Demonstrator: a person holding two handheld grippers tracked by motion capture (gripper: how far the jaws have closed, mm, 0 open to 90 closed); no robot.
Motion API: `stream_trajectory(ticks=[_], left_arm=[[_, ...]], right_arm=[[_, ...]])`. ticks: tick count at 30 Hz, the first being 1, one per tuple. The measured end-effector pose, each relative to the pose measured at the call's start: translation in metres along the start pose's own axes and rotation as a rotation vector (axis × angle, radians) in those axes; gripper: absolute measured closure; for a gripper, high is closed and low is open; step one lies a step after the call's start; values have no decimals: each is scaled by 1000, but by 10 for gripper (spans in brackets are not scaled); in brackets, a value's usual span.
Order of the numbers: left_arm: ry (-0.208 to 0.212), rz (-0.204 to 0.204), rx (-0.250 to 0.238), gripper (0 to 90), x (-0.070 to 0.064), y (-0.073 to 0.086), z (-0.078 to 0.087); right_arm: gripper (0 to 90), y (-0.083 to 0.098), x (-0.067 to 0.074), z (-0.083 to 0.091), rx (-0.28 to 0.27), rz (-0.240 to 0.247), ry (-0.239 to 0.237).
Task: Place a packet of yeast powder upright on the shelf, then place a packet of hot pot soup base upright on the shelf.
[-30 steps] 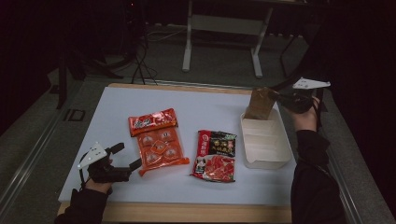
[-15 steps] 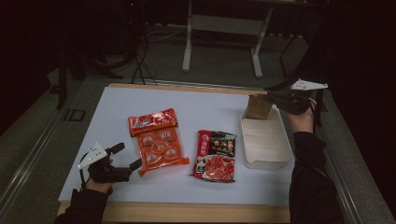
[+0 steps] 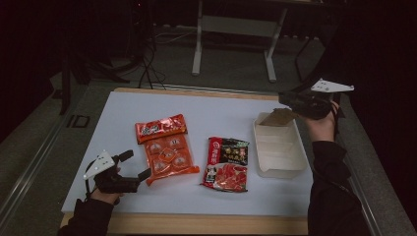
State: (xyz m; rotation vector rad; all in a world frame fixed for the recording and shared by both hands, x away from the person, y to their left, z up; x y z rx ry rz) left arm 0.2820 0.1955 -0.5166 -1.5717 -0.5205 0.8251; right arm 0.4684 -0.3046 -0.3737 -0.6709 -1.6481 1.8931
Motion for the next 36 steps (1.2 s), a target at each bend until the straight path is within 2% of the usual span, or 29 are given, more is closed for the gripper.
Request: stream_trajectory(ticks=[2,3,6,7,8,9,11,14,16,17,19,21,23,28,30,31,34,36], left_arm=[[5,6,0,2,-1,-1,0],[8,1,2,2,-2,-1,0],[16,-5,1,17,-3,-2,0],[24,-3,8,40,-5,-2,-1],[24,-3,8,40,-5,-2,-1],[32,1,16,40,-7,-2,-2],[55,24,41,40,-10,-3,-3],[60,17,84,39,-16,-4,-4],[71,30,103,30,-19,-5,-5],[67,32,112,30,-20,-6,-6],[76,43,126,21,-22,-7,-6],[77,50,126,19,-23,-10,-7],[77,58,137,20,-23,-12,-7],[89,56,149,20,-26,-17,-10],[88,55,153,20,-27,-18,-11],[96,44,173,20,-29,-21,-16],[102,39,203,22,-32,-23,-20],[114,46,209,22,-33,-23,-22]], right_arm=[[584,-1,6,2,-8,-26,1],[495,-1,13,4,-6,-40,13],[450,0,20,7,-7,-51,24],[349,2,28,10,-16,-61,31],[318,4,31,12,-18,-70,39],[318,4,31,12,-18,-70,39],[237,7,39,15,-27,-87,38],[143,12,51,21,-35,-83,41],[129,14,63,28,-68,-120,20],[129,14,63,28,-68,-120,20],[120,15,71,32,-73,-89,31],[131,16,78,34,-77,-86,16],[140,18,85,36,-72,-59,25],[153,29,110,42,-54,-28,-24],[153,29,110,42,-54,-28,-24],[151,34,124,47,-53,-42,-40],[142,35,135,52,-75,-47,-48],[143,35,138,52,-78,-43,-50]])
Point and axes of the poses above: each handheld gripper's, and its own axes: z roughly backward along the jaws, y roughly out of its underside, x roughly to its left, the point moved 5 cm from there along -z, roughly forward along the jaws, and after that the axes turned 14 degrees about -x, right-handed, at the moved point
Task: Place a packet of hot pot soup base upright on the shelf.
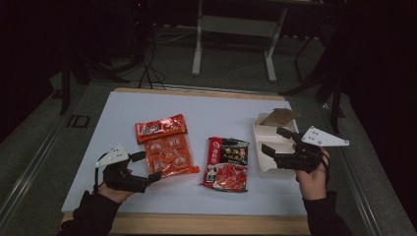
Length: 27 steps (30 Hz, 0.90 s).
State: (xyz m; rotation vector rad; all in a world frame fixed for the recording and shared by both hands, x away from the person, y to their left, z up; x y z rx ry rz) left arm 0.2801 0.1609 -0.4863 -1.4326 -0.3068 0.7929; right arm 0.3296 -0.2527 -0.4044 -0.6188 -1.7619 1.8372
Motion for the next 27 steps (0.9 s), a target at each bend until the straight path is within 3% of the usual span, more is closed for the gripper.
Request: stream_trajectory(ticks=[5,8,15,17,18,20,27], left_arm=[[9,5,37,31,-4,-3,-12],[21,6,43,34,-5,-5,-17],[52,-21,58,53,-12,-8,-38],[72,-23,64,54,-14,-9,-45],[77,-27,61,54,-16,-10,-52],[84,-28,66,56,-17,-10,-55],[113,-35,83,57,-24,-12,-79]], right_arm=[[148,5,21,3,-12,-8,-20],[143,7,29,5,-24,12,13],[158,10,42,10,-31,17,-11],[158,12,46,12,-35,4,-41],[157,14,49,14,-41,30,-48],[157,15,51,15,-58,25,-61],[134,20,58,25,-57,8,-42]])
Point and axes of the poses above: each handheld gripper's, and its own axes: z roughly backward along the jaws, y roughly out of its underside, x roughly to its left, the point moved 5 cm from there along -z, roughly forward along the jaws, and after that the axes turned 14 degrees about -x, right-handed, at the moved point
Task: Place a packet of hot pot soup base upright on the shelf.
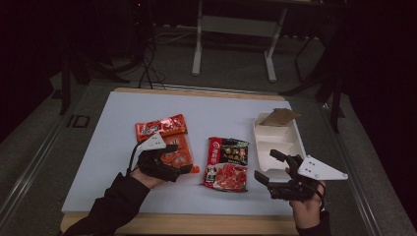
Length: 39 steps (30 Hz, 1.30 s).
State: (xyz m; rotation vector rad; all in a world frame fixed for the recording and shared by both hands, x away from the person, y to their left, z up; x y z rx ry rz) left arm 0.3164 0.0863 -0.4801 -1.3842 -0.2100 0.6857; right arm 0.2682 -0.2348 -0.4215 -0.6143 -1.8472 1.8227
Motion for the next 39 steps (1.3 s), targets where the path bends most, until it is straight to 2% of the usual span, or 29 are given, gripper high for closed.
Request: stream_trajectory(ticks=[1,6,7,10,11,12,15,18,19,21,26,28,29,34,36,39], left_arm=[[4,5,7,57,1,-1,-7],[8,14,8,60,3,-4,-20],[7,10,13,61,4,-5,-24],[7,13,24,62,5,-4,-32],[5,19,28,65,9,-4,-42],[5,19,28,70,9,-4,-42],[-6,24,32,75,14,-3,-54],[-8,29,42,91,17,-2,-64],[-8,32,60,99,19,0,-70],[0,41,65,124,19,1,-73],[-27,58,68,151,26,4,-89],[-36,70,85,165,30,7,-101],[-48,67,97,192,32,8,-105],[-80,87,138,208,41,15,-123],[-97,67,168,227,43,18,-128],[-130,63,198,227,48,23,-138]], right_arm=[[103,0,1,2,-20,-10,13],[102,0,0,4,-30,-7,40],[102,0,0,4,-25,-10,27],[102,1,0,4,-19,2,41],[102,3,1,2,-8,-6,40],[102,3,1,2,-8,-6,40],[104,4,2,1,12,26,51],[104,4,1,2,8,15,56],[106,4,1,2,11,12,55],[123,4,0,4,7,10,58],[125,3,0,5,4,6,53],[125,3,0,5,7,8,57],[125,4,0,4,11,5,55],[126,5,1,3,15,7,48],[127,6,1,3,15,6,45],[128,6,0,3,17,6,42]])
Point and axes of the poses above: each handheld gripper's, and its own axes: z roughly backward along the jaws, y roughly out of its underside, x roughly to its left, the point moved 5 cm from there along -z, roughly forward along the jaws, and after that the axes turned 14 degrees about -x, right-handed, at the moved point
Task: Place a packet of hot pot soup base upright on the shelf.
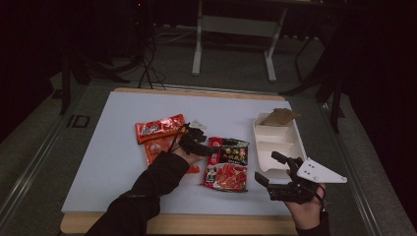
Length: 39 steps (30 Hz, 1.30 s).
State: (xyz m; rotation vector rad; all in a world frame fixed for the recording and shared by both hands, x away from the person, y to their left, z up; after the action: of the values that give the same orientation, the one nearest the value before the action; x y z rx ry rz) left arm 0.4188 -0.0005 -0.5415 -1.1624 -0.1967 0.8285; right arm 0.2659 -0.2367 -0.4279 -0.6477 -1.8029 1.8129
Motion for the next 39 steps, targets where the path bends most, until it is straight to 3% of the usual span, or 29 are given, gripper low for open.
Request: stream_trajectory(ticks=[6,12,18,23,26,31,32,33,36,39], left_arm=[[-55,28,42,263,9,3,-15],[-112,25,96,334,12,3,-22],[-125,65,145,413,14,6,-31],[-112,111,172,484,16,9,-34],[-113,103,181,513,14,9,-36],[-159,77,207,511,9,8,-40],[-200,34,219,511,4,8,-42],[-208,19,223,514,2,8,-43],[-213,-1,233,596,-3,8,-44],[-230,21,236,728,-4,7,-44]], right_arm=[[130,3,1,-1,9,-2,-19],[130,3,0,-1,10,-3,-22],[131,4,0,-1,13,-1,-20],[131,5,0,-1,17,-4,-20],[132,5,0,-2,20,-1,-20],[133,7,0,-4,27,4,-22],[133,7,1,-4,29,4,-24],[135,7,1,-5,34,7,-25],[136,7,1,-5,36,10,-25],[136,8,0,-5,36,6,-25]])
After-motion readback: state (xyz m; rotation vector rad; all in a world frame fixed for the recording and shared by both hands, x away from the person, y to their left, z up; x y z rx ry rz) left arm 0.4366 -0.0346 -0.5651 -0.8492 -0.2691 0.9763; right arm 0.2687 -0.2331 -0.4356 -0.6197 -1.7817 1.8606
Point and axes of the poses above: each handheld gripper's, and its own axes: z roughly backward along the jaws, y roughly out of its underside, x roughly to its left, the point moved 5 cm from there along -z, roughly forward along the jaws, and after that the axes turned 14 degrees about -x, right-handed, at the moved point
